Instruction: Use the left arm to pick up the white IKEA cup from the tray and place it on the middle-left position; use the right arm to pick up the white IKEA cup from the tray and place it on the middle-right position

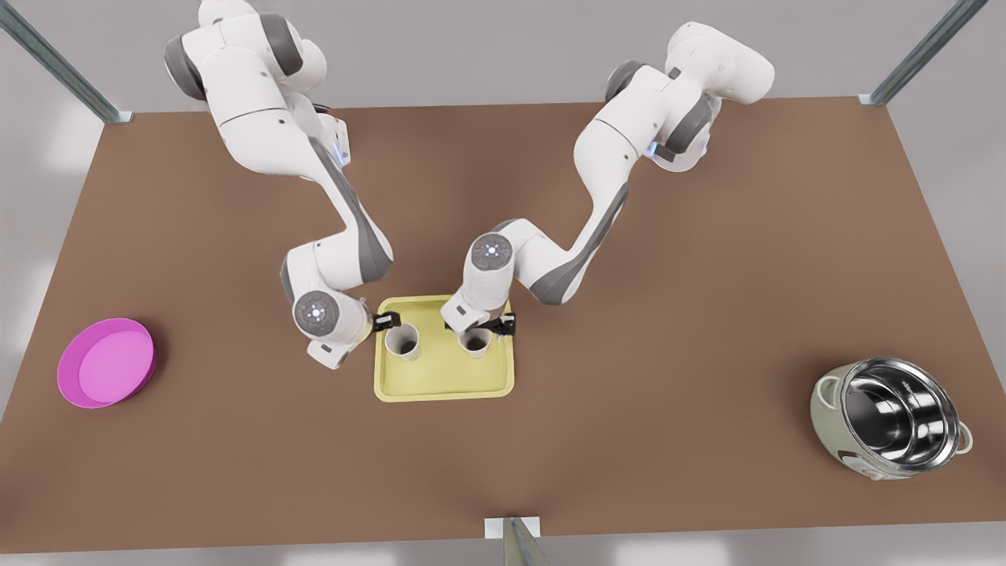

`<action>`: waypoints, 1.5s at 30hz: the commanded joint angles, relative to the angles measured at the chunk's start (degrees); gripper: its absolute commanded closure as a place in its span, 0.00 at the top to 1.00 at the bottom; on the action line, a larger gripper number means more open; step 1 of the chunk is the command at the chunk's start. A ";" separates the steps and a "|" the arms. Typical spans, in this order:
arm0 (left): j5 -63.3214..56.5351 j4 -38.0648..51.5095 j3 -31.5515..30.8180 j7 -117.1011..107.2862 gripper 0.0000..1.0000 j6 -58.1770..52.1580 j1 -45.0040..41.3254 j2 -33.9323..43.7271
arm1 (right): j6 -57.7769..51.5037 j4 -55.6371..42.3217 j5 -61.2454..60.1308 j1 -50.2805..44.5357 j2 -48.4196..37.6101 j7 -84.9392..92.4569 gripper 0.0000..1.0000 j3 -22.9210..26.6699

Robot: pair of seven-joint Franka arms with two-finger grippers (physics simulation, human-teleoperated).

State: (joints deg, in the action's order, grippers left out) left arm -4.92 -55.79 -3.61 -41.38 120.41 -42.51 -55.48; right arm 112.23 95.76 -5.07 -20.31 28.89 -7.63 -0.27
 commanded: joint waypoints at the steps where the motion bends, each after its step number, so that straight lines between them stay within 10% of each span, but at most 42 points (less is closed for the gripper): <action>1: 0.09 -1.08 0.00 -10.13 1.00 -5.71 0.24 0.38 | 6.59 0.48 -0.03 -0.08 1.08 -5.64 1.00 0.00; 17: 0.35 -3.71 -0.09 -12.50 1.00 0.18 -0.20 -1.82 | 14.86 4.00 0.15 -0.70 3.54 -5.64 0.96 -0.26; 19: 0.35 -3.71 -0.09 -12.59 1.00 0.53 -0.20 -2.17 | 14.94 3.91 0.15 -0.70 3.63 -5.64 0.70 -0.26; 22: 0.44 -3.63 -0.09 -12.67 0.58 0.53 -0.11 -1.91 | 15.03 3.82 0.06 -0.70 3.63 -5.73 0.30 -0.35; 27: 2.46 -3.54 -0.09 -13.03 0.28 0.97 -0.02 -2.09 | 14.94 3.82 0.06 -0.79 3.54 -5.73 0.26 -0.61; 36: 2.63 -3.01 -0.26 -12.06 0.17 -4.12 3.14 1.08 | 14.86 3.29 -0.03 -0.61 2.23 -5.12 0.20 -0.96; 45: 4.04 -3.63 0.18 33.29 0.18 -14.68 28.27 6.35 | 13.01 10.15 -0.64 9.84 -7.79 11.14 0.20 -0.35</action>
State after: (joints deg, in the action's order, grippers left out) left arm -1.07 -59.42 -3.41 -41.05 108.73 -15.22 -49.22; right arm 125.68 105.30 -5.88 -11.39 21.63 -8.05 -0.60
